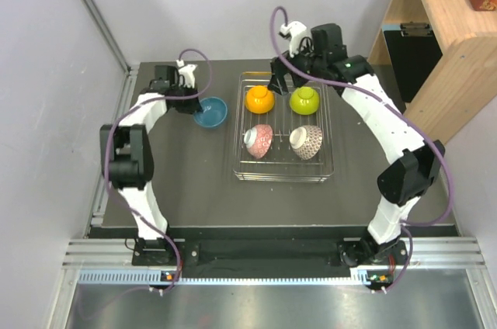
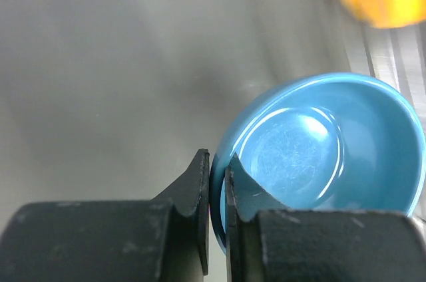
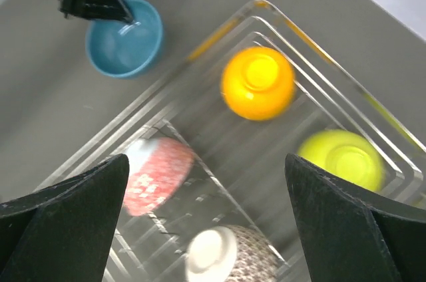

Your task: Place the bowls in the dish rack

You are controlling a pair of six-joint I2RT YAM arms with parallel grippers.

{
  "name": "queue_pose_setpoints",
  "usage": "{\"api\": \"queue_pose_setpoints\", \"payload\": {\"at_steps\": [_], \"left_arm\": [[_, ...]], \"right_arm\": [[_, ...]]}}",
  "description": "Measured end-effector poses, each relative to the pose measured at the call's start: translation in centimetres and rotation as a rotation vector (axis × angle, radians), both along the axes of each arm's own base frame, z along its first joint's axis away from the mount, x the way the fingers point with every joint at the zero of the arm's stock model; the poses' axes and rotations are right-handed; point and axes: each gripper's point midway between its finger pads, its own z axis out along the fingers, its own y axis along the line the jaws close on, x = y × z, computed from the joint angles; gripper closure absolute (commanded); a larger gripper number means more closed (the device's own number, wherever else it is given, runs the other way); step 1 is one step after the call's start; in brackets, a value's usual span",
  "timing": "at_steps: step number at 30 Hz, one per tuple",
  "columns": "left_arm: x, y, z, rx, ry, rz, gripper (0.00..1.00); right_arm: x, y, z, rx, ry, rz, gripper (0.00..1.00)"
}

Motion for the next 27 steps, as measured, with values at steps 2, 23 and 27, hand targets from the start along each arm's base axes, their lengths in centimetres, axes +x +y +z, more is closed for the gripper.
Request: {"api": "queue_pose_setpoints", "payload": {"at_steps": [2,23,27], "left_arm": [[-0.9,-0.3,3.3,-0.027,-0.06,-0.017,1.0],[-10.3,-15.2,16.6,-0.048,-0.4,-0.406,1.0],[-10.7,-15.3,17.4,-0.03,-0.432,-0.411,1.0]], "right_arm": [[-0.5,0.3,0.9,0.091,0.041,0.031,0.0],[-8.1,5.4,-1.6,0.546,0.512,0.43,0.0],[-8.4,5.7,-2.0,0.576,0.55,0.47,0.05]]}}
